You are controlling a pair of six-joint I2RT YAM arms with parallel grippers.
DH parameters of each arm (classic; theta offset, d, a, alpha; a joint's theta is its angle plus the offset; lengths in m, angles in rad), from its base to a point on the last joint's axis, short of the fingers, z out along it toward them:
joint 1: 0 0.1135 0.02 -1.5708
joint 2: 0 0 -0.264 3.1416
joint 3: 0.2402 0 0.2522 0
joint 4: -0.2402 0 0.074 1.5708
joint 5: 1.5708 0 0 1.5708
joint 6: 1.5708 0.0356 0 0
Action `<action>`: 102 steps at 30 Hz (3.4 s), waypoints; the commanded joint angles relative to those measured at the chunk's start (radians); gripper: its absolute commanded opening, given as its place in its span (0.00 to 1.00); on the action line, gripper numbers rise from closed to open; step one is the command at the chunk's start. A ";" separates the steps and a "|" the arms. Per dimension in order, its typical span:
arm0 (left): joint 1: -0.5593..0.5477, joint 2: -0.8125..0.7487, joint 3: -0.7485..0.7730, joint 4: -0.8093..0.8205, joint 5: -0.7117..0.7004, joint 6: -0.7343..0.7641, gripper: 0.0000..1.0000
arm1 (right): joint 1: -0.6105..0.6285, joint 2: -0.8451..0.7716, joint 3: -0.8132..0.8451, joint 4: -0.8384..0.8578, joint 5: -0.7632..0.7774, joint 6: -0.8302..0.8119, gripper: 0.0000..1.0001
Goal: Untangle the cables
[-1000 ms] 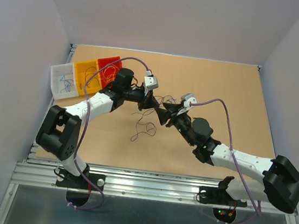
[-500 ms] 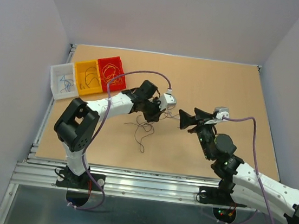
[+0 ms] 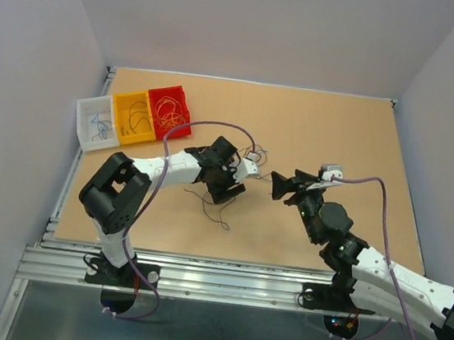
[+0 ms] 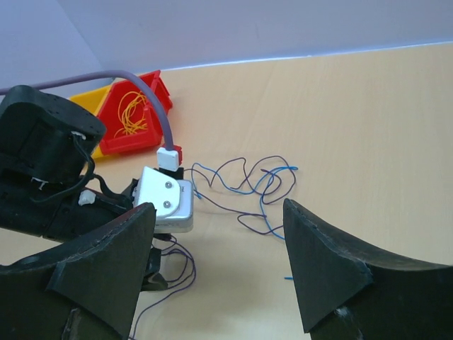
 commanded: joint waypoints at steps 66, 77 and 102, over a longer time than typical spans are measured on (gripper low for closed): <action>0.783 0.113 0.699 -0.145 -0.234 0.029 0.00 | 0.003 0.011 -0.008 0.049 -0.020 0.010 0.78; 0.791 0.258 0.703 -0.040 -0.417 0.037 0.00 | 0.002 0.017 -0.008 0.055 -0.018 0.009 0.78; 0.731 0.354 0.772 -0.130 -0.419 -0.009 0.43 | 0.003 0.075 0.011 0.070 -0.029 0.010 0.78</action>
